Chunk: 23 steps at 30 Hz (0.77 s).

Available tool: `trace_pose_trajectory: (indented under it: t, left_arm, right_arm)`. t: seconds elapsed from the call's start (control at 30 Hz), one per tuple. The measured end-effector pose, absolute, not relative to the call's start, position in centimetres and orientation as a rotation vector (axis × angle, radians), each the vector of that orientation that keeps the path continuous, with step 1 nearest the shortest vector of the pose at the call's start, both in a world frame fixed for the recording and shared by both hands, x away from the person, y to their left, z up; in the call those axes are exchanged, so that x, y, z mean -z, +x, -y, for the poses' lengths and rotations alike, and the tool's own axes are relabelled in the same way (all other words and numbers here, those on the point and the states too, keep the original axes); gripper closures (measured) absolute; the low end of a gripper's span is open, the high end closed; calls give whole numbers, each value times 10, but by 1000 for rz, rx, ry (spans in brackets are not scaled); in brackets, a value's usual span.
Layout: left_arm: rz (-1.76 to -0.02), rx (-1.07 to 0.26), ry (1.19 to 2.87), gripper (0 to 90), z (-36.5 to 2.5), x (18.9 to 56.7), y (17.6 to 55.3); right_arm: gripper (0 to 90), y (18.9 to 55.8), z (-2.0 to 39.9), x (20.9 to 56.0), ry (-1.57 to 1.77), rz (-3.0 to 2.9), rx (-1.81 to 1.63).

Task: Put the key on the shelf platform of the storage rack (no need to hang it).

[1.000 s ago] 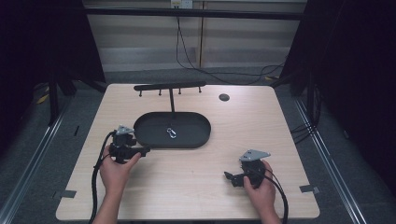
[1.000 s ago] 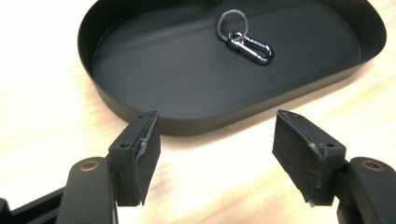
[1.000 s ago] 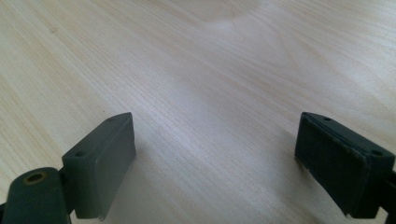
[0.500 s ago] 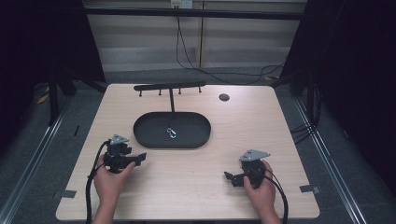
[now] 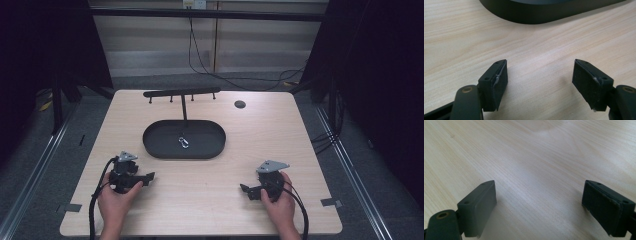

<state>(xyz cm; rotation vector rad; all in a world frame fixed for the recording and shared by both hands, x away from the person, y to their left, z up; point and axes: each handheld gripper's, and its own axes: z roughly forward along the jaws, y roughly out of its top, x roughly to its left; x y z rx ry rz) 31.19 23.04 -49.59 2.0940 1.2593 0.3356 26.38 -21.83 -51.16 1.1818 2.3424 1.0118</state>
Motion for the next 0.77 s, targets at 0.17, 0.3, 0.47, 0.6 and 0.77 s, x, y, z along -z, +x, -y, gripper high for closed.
trace_pose_trajectory:
  t: [0.17, 0.3, 0.47, 0.6, 0.77]
  left_arm:
    - [-1245, -350, 2113, 268, -228, 496, 311]
    - [-1219, -400, 2134, 265, -225, 498, 309]
    - [-1178, -477, 2090, 246, -227, 506, 304]
    - [-1175, -478, 2092, 243, -228, 506, 304]
    - [-1172, -476, 2092, 240, -228, 506, 304]
  right_arm:
    - [116, 264, 218, 512, 1182, -2342, -1012]
    - [116, 264, 218, 512, 1181, -2342, -1012]
    - [116, 264, 218, 512, 1182, -2342, -1012]
    - [116, 264, 218, 512, 1181, -2342, -1012]
    - [116, 264, 218, 512, 1181, -2342, -1012]
